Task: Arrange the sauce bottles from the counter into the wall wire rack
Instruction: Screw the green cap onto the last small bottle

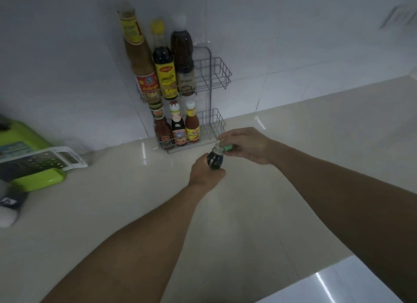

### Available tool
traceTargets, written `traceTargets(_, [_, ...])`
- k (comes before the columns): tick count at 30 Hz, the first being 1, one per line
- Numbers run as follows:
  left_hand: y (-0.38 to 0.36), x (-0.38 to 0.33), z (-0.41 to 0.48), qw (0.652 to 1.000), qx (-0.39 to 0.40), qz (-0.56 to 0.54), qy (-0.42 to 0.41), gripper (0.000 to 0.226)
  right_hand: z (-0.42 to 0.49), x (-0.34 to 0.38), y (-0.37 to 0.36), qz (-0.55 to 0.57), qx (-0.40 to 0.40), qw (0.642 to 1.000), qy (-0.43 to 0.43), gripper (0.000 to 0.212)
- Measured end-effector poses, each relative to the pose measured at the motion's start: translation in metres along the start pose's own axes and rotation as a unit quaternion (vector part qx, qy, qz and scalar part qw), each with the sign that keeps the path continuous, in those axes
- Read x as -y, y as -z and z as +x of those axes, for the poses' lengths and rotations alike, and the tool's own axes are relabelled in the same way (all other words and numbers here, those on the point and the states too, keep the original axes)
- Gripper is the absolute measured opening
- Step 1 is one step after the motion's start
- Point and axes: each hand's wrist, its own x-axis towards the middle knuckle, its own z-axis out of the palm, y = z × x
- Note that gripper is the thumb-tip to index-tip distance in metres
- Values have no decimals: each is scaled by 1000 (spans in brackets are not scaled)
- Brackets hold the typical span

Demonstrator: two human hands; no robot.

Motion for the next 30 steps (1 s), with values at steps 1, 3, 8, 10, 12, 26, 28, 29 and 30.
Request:
traceTargets(1, [3,-2,1,1000,-3,8,4,24,2,5,-3,-31,5,999,7,21])
traceTargets(3, [14,-5,0,1000,-13,24,11,25,6,14,-11,-98,18,995,28,25])
traceTargets(8, [33,-9,1,998,-31,48,25,33,15,34,-30,-271,47,957,89,25])
traceTargets(10, [38,-10,1,998,-36,44,26,33,22,40,-35,-325,58,938,105,26])
traceTargets(12, [43,-11,2,998,-40,42,28,38,28,46,-39,-380,69,915,116,25])
traceTargets(26, [56,-17,11,998,-54,33,19,44,42,76,-68,-627,65,774,61,61])
traceTargets(28, [57,-17,11,998,-54,21,24,43,42,81,-69,-598,99,795,32,58])
traceTargets(29, [58,-17,10,998,-57,11,29,43,42,84,-68,-578,118,807,25,53])
traceTargets(30, [59,-17,10,998,-61,3,31,43,41,87,-68,-570,131,811,21,48])
